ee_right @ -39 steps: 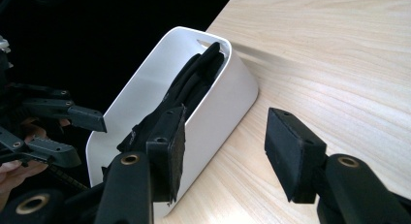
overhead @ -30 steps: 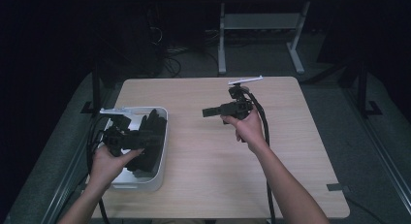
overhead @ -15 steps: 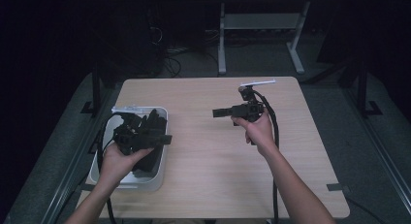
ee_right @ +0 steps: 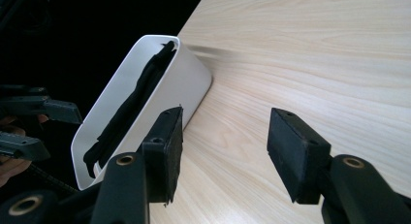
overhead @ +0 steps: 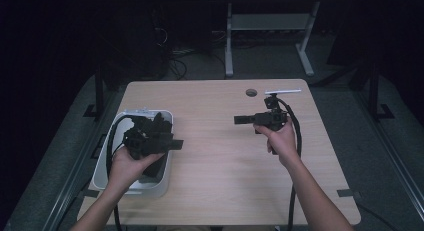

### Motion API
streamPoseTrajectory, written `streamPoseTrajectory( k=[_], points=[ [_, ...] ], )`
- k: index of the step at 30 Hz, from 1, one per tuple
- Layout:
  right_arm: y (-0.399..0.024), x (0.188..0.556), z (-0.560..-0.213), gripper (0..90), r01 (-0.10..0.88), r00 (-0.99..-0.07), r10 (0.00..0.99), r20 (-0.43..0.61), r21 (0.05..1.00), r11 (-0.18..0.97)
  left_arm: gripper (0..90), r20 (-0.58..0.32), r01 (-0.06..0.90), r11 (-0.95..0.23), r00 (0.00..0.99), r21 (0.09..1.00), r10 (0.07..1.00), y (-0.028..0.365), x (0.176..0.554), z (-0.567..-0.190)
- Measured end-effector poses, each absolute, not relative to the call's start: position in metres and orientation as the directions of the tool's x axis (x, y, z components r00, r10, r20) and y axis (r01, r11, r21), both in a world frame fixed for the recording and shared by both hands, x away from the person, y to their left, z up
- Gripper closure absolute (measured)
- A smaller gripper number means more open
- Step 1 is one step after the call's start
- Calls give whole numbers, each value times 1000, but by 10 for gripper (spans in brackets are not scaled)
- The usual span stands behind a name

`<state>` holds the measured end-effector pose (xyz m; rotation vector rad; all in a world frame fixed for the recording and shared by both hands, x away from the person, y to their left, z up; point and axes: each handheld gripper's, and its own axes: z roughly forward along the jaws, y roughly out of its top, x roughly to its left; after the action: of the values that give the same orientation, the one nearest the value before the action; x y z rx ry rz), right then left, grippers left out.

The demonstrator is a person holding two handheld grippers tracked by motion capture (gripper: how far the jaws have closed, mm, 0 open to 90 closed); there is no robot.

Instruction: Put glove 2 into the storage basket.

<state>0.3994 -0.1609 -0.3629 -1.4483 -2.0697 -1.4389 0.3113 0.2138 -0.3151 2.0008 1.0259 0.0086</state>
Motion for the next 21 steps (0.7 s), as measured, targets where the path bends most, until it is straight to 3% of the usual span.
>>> streamPoseTrajectory(
  k=[21],
  points=[
    [-200, 388, -375, 466, 828, -431, 606, 669, 560, -29, 408, -359, 645, -347, 706, 680, 610, 169, 311, -328]
  ],
)
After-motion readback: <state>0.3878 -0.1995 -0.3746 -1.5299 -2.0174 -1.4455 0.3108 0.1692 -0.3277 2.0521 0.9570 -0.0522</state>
